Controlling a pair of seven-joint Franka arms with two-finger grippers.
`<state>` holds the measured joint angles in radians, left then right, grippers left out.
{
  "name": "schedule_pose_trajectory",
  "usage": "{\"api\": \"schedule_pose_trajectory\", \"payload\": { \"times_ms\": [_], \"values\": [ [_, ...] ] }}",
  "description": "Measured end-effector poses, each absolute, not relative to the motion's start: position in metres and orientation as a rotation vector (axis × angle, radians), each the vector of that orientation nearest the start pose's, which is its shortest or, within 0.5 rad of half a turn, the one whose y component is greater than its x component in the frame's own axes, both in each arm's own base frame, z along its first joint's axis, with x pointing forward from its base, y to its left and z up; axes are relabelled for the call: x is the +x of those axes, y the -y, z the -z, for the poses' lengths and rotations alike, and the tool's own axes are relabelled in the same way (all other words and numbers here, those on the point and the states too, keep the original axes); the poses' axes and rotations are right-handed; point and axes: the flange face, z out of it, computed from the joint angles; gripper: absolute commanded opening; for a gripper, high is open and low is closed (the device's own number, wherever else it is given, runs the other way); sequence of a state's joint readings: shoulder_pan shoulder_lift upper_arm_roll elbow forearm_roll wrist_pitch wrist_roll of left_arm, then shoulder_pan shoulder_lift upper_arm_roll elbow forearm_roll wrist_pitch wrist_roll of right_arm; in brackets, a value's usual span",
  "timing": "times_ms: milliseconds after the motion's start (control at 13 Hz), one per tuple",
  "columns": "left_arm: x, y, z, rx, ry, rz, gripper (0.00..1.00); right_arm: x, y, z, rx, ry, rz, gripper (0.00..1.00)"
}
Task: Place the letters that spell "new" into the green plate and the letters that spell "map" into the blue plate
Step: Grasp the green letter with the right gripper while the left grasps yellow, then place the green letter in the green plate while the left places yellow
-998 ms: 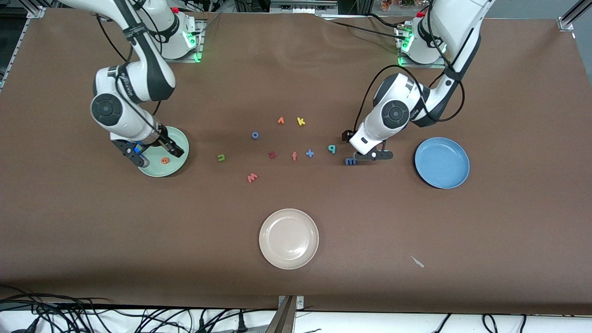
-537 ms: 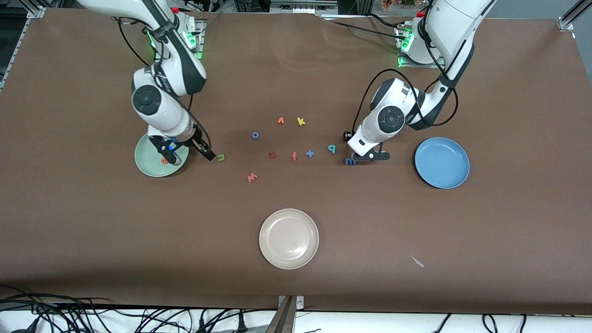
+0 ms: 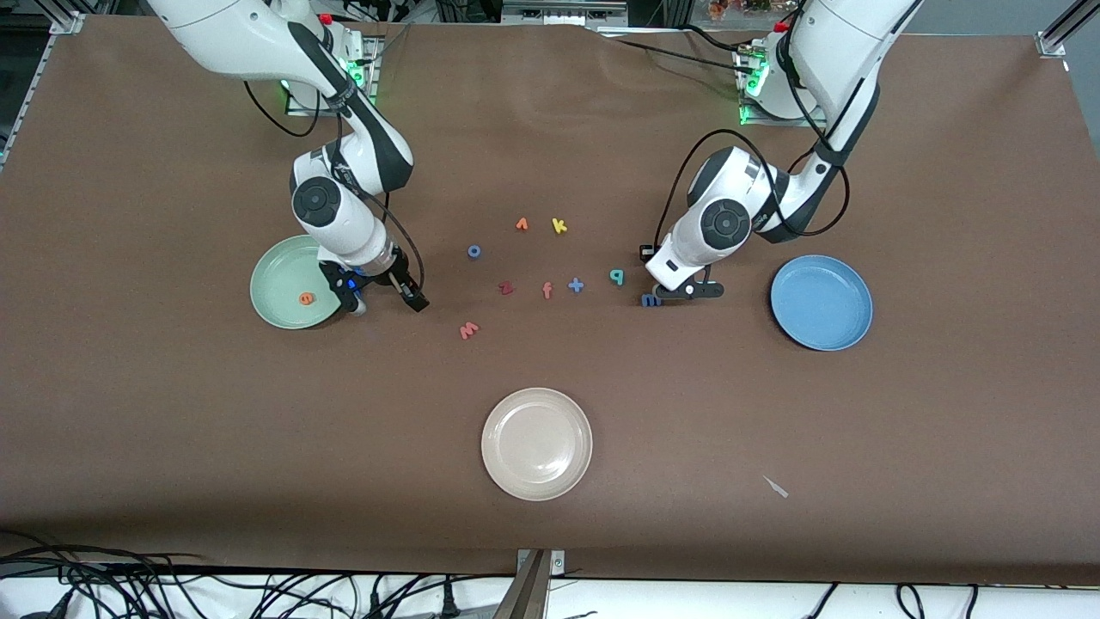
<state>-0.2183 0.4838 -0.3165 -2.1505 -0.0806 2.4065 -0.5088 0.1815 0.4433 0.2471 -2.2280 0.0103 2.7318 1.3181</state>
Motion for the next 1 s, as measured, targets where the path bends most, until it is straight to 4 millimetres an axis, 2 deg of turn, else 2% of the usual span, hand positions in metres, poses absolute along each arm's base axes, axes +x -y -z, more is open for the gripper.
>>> {"api": "schedule_pose_trajectory", "payload": {
  "times_ms": [77,230,307,384,537,691,844,998],
  "values": [
    [0.465,0.283,-0.168,-3.173,0.085,-0.442,0.15,0.503,-0.231,-0.182,-2.705,-1.343,-0.054,0.55],
    [0.465,0.284,-0.168,-3.172,0.08,-0.44,0.15,0.502,-0.229,-0.175,-2.726,-1.333,-0.055,0.23],
    [0.465,0.284,-0.168,-3.172,0.08,-0.44,0.15,0.502,-0.227,-0.174,-2.73,-1.334,-0.057,0.1],
    [0.465,0.284,-0.168,-3.173,0.081,-0.438,0.15,0.503,-0.226,-0.175,-2.734,-1.339,-0.061,0.02],
    [0.471,0.281,-0.175,-3.181,0.09,-0.415,0.15,0.508,-0.226,-0.179,-2.75,-1.345,-0.08,0.0],
    [0.488,0.27,-0.203,-3.177,0.097,-0.385,0.15,0.517,-0.228,-0.19,-2.823,-1.318,-0.11,0.0],
    [0.51,0.245,-0.243,-3.152,0.067,-0.366,0.15,0.535,-0.223,-0.222,-2.973,-1.252,-0.174,0.0],
    [0.528,0.213,-0.28,-3.121,0.017,-0.366,0.15,0.552,-0.201,-0.262,-3.097,-1.134,-0.252,0.0]
  ]
}}
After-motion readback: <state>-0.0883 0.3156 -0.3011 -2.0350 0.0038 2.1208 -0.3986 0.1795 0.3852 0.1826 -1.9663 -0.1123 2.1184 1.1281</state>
